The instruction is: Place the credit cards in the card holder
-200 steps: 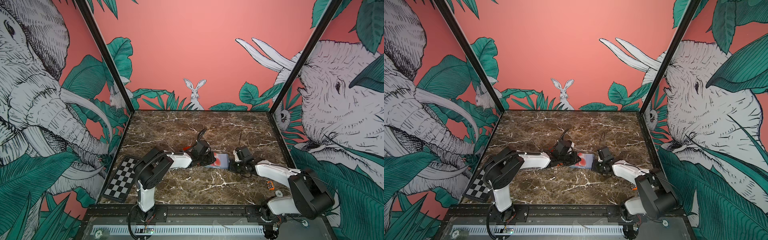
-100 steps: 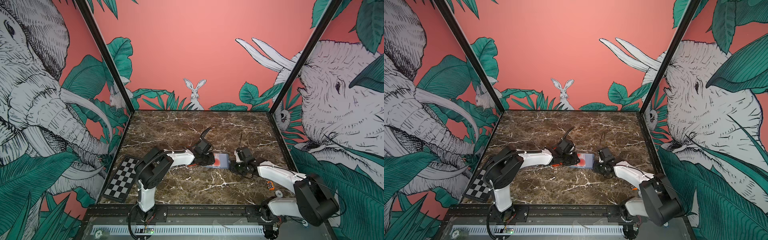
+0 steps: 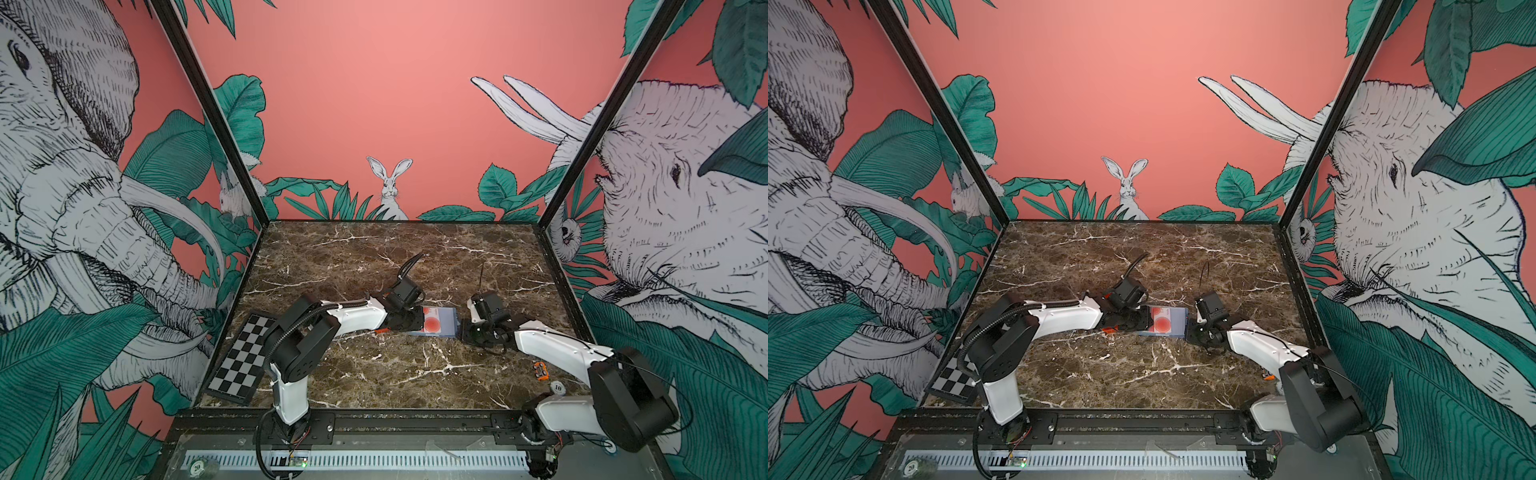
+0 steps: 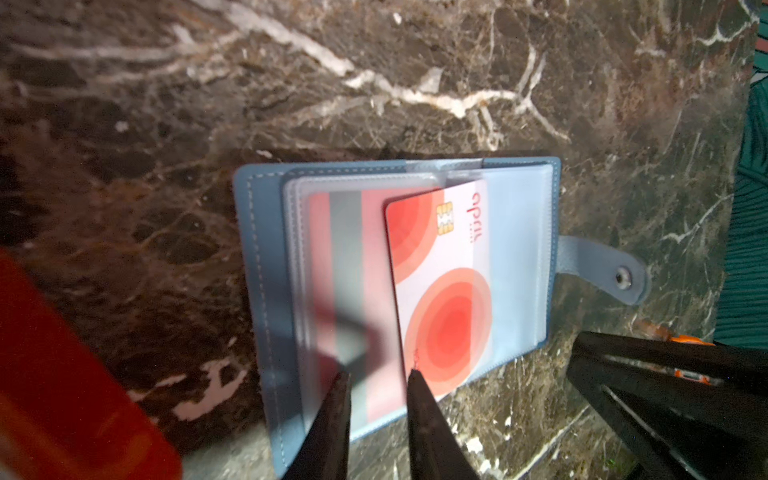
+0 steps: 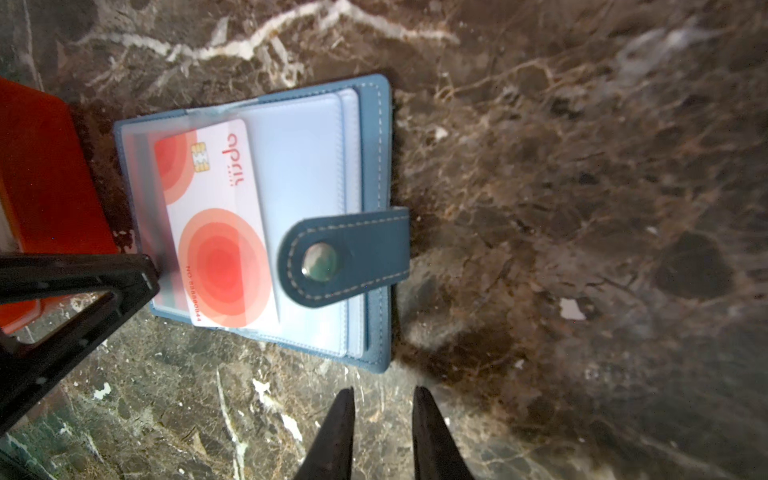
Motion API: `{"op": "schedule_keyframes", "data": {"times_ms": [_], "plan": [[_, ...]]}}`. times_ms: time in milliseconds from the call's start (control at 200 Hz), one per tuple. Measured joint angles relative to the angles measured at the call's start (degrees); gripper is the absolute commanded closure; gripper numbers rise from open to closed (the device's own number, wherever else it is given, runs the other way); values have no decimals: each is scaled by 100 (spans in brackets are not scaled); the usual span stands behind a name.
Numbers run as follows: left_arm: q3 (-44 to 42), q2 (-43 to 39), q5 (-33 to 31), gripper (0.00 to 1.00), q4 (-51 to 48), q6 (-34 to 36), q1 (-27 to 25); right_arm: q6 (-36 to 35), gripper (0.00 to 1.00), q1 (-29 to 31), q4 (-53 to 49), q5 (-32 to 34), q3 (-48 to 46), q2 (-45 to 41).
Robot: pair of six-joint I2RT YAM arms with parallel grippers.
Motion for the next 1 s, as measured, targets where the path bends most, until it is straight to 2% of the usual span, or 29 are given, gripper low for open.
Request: {"op": "schedule_keyframes", "data": {"times_ms": [355,1000], "plan": [[-2,2,83,74,20,28,0,-4,75,-105,125,-7,122,341],[15,160,330,74,334,-15,0,-39,85,-138,372,-131,188,608]]}}
